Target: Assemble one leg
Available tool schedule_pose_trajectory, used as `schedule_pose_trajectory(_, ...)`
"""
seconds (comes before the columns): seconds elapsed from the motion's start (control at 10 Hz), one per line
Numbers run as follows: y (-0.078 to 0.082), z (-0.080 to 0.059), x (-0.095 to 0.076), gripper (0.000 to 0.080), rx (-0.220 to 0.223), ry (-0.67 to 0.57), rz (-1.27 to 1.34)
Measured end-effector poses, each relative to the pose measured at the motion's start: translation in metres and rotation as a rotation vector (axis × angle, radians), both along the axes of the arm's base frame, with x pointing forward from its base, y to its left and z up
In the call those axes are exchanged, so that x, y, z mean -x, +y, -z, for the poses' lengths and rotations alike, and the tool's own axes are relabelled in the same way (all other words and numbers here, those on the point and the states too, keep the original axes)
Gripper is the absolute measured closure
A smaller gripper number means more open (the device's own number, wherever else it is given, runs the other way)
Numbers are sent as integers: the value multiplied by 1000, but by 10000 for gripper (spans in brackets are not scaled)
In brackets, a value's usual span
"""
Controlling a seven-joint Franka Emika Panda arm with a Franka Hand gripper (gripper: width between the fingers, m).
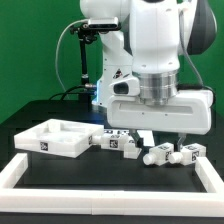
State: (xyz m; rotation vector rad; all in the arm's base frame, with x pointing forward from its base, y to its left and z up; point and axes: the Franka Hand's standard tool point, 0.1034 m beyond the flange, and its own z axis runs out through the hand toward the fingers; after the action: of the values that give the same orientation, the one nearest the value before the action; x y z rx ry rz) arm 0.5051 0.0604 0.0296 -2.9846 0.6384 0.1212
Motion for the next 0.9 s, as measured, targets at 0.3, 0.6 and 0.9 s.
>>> schedule_pose_trajectory(0.3, 5, 19, 7, 150, 3, 0, 5)
schedule_pose_trajectory(0.6, 6, 20, 8, 279, 3, 0, -2)
schedule_pose_trajectory(0.9, 6, 19, 7, 528, 2, -1, -6)
